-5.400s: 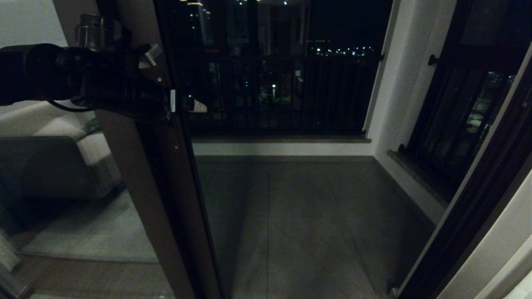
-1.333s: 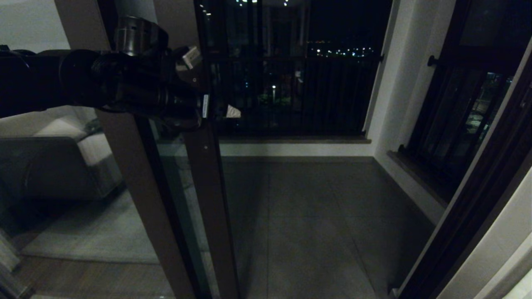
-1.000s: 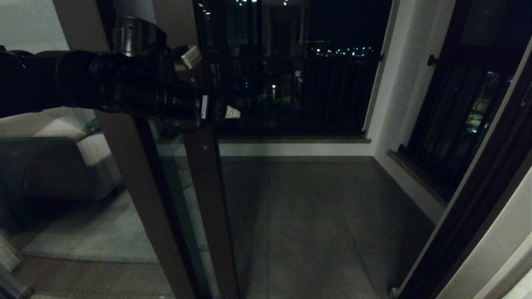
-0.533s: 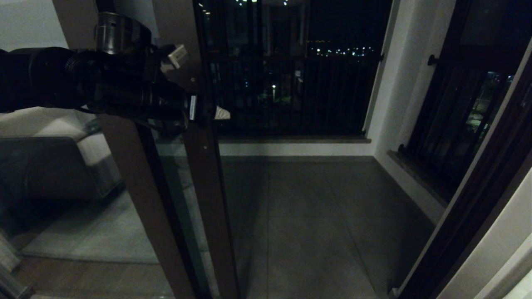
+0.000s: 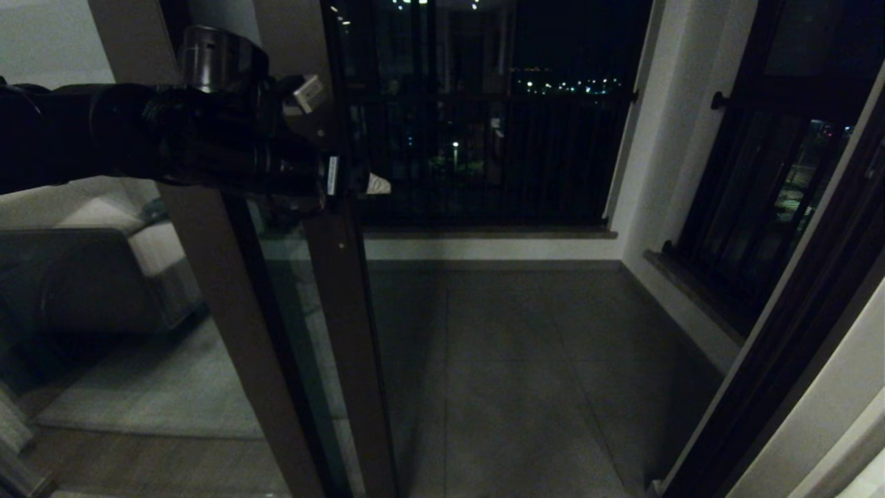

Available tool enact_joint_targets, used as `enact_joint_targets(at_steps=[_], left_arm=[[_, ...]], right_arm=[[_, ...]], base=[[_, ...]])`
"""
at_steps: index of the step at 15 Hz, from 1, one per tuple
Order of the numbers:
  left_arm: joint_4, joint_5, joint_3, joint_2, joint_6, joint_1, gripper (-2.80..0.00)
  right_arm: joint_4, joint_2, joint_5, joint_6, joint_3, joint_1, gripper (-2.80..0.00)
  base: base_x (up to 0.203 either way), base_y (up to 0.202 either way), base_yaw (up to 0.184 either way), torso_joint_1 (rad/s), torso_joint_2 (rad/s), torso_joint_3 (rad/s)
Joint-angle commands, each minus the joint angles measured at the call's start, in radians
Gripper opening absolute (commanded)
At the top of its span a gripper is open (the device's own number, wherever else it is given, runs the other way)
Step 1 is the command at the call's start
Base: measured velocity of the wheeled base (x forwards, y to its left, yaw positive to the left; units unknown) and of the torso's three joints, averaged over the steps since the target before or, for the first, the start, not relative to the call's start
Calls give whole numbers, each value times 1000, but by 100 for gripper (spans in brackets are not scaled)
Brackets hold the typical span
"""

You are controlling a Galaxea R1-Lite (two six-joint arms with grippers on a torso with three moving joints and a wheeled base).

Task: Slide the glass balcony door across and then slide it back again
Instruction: Close the slid door

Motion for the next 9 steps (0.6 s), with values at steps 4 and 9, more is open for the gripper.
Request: enact_joint_targets(at_steps=[4,9], left_arm=[[-1,-7,-35,47,1,-6,0],[-1,-10,-35,41,3,-34,0]], right_arm=[[1,1,0,0,0,0,-280],[1,1,0,0,0,0,-280]], base=[[0,0,0,0,0,0],[0,0,0,0,0,0]])
